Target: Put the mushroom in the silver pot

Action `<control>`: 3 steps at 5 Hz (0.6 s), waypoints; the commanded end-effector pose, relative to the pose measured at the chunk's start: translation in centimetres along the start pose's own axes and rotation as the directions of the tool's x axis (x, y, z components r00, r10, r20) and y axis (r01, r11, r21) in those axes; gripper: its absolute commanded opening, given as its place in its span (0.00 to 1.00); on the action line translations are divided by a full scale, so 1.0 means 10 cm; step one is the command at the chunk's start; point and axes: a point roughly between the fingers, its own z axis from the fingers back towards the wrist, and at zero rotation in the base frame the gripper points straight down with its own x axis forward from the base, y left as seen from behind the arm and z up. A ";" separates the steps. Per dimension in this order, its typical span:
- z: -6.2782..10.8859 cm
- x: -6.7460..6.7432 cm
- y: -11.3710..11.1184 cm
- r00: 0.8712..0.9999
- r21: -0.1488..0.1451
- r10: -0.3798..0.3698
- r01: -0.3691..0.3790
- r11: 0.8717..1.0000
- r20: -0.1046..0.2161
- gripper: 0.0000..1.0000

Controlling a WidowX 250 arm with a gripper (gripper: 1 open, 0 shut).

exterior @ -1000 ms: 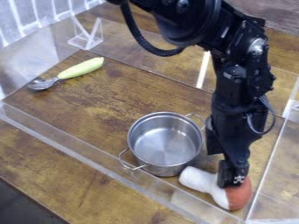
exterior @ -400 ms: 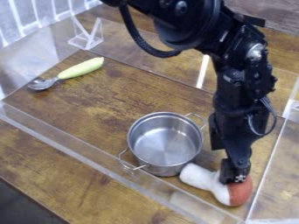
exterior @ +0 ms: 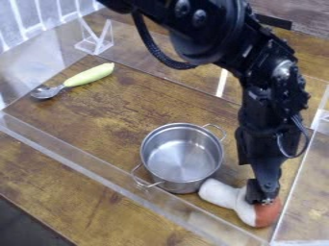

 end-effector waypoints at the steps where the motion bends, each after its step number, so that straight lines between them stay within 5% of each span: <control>1: -0.14 -0.20 -0.08 1.000 -0.014 -0.009 0.009 1.000 -0.023 1.00; 2: -0.14 -0.32 -0.04 1.000 -0.017 -0.003 0.003 1.000 -0.022 1.00; 3: -0.14 -0.29 -0.18 1.000 -0.019 0.003 -0.003 1.000 -0.028 1.00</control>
